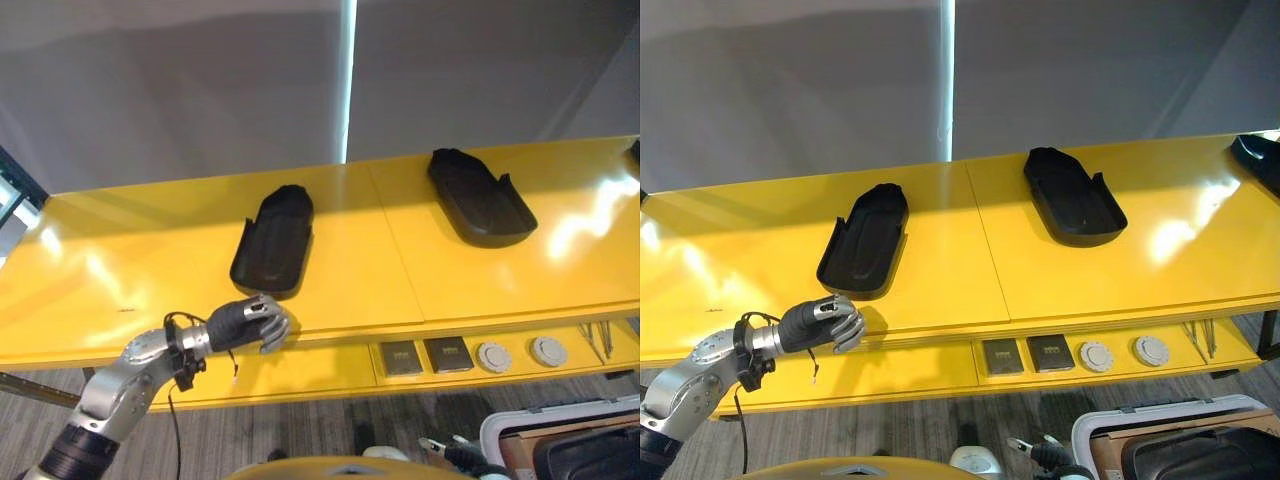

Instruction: Move parts from the plastic box to the shelf.

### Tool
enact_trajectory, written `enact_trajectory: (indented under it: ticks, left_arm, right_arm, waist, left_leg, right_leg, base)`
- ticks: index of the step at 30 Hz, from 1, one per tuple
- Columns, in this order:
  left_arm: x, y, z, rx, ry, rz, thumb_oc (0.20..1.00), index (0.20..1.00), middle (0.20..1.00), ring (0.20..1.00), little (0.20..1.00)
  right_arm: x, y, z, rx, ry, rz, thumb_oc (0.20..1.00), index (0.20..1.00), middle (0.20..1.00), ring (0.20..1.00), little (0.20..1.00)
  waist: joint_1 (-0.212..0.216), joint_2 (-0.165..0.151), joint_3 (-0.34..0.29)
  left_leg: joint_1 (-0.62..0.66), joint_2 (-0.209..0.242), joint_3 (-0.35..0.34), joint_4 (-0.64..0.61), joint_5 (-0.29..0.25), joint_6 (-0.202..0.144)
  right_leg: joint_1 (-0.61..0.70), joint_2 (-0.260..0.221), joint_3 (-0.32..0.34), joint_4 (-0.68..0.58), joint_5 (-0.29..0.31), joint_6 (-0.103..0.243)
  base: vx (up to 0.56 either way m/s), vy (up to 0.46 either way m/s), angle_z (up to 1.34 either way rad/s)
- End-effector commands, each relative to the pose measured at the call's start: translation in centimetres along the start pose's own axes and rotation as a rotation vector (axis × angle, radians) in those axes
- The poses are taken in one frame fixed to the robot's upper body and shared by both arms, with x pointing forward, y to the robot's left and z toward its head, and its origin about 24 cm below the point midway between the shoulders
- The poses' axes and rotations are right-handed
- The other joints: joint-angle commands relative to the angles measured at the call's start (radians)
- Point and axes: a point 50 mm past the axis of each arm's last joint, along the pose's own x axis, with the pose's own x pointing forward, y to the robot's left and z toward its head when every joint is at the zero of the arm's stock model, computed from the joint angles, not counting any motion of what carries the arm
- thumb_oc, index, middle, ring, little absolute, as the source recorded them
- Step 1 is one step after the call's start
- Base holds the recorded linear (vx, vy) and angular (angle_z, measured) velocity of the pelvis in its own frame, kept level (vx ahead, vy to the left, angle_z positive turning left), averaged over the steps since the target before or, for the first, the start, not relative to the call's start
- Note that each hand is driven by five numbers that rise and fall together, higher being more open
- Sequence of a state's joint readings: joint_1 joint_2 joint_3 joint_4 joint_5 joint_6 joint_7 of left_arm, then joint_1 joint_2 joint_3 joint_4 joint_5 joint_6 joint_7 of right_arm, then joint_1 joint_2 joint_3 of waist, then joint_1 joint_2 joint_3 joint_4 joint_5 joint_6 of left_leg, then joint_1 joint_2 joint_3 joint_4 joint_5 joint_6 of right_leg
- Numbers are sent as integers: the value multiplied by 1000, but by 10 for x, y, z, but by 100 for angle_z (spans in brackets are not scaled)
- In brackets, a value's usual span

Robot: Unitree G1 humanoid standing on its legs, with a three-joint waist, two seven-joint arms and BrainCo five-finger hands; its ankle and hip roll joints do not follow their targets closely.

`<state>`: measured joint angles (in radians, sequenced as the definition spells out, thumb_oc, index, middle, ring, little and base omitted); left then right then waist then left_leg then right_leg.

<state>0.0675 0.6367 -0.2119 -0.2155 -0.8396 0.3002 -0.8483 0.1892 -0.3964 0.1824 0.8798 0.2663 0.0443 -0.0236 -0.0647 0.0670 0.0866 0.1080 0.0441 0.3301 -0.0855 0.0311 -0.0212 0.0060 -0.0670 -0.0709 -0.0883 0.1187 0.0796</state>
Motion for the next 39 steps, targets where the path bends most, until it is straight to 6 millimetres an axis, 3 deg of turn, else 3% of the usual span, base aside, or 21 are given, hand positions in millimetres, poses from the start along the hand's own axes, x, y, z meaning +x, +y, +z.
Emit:
enact_trajectory:
  ticks: [1, 10, 18, 34, 39]
  left_arm:
    - [-2, 1, 6, 34, 6, -24, 200, 200, 200, 200, 200]
    - [-9, 8, -7, -35, 4, 23, 200, 200, 200, 200, 200]
    - [-5, 30, -18, -98, -24, 112, 200, 200, 200, 200, 200]
    - [0, 55, -16, -132, -94, 217, 200, 200, 200, 200, 200]
    - [-8, 70, -19, -149, -90, 312, 200, 200, 200, 200, 200]
  right_arm:
    - [3, -6, 16, -51, -53, 8, 1000, 1000, 1000, 1000, 1000]
    - [2, -7, 17, -58, -56, 18, 1000, 1000, 1000, 1000, 1000]
    - [3, -5, 15, -93, -45, 37, 1000, 1000, 1000, 1000, 1000]
    - [1, -12, 9, -142, -25, 51, 1000, 1000, 1000, 1000, 1000]
    - [0, -12, 8, -166, -20, 60, 1000, 1000, 1000, 1000, 1000]
  waist:
    - [-7, -23, 13]
    - [-6, -23, 13]
    - [-29, -28, 11]
    - [-66, -32, 15]
    - [-80, -32, 16]
  left_leg:
    - [-13, 46, -50, 26, -22, -18]
    - [-12, 43, -51, 27, -23, -15]
    - [-6, 47, -37, 26, -25, -15]
    - [1, 54, -16, 30, -26, -18]
    - [10, 54, -13, 36, -31, -19]
  right_leg:
    - [12, -65, -23, 1, -12, 93]
    - [14, -67, -31, 1, -12, 92]
    - [15, -65, -25, 1, -12, 89]
    - [10, -56, -1, 5, -13, 83]
    - [18, -56, 2, 10, -18, 84]
  base:
    - [22, 39, 0]
    - [0, 0, 0]
    - [19, -1, 0]
    - [20, 0, -4]
    - [42, 7, -1]
